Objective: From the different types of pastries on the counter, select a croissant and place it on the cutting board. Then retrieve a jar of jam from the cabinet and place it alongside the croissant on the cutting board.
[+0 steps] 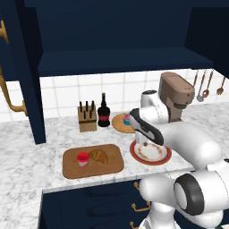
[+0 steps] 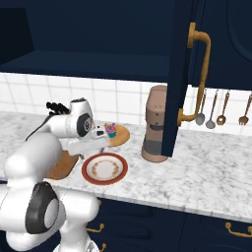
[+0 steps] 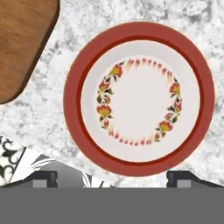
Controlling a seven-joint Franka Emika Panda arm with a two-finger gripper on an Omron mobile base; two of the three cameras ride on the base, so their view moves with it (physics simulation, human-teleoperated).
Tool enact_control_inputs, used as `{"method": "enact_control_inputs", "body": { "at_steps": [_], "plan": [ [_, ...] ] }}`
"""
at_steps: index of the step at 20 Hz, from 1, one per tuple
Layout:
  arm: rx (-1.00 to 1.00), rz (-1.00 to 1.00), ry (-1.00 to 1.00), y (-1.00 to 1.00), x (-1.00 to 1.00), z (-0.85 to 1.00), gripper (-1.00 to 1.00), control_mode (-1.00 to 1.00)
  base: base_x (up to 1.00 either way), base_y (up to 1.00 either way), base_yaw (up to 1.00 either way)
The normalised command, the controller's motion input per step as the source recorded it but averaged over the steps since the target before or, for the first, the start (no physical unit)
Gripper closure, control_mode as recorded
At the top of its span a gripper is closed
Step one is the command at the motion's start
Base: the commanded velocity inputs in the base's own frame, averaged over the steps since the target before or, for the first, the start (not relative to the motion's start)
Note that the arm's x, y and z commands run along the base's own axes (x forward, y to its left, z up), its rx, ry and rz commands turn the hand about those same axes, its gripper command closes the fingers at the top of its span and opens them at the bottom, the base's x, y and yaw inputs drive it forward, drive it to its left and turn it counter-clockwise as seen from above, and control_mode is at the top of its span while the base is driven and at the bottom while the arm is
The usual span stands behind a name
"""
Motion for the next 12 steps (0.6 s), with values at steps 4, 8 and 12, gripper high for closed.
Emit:
{"method": "enact_control_inputs", "body": {
  "at_steps": [4,8,12],
  "plan": [
    [0.00,0.00,-0.18,-0.88,-0.43,0.28,-1.00,-1.00,0.00,0.00,0.00],
    [0.00,0.00,-0.16,-0.77,-0.45,0.21,-1.00,-1.00,0.00,0.00,0.00],
    [-0.01,0.00,-0.07,-0.70,-0.24,0.00,-1.00,-1.00,0.00,0.00,0.00]
  ]
}}
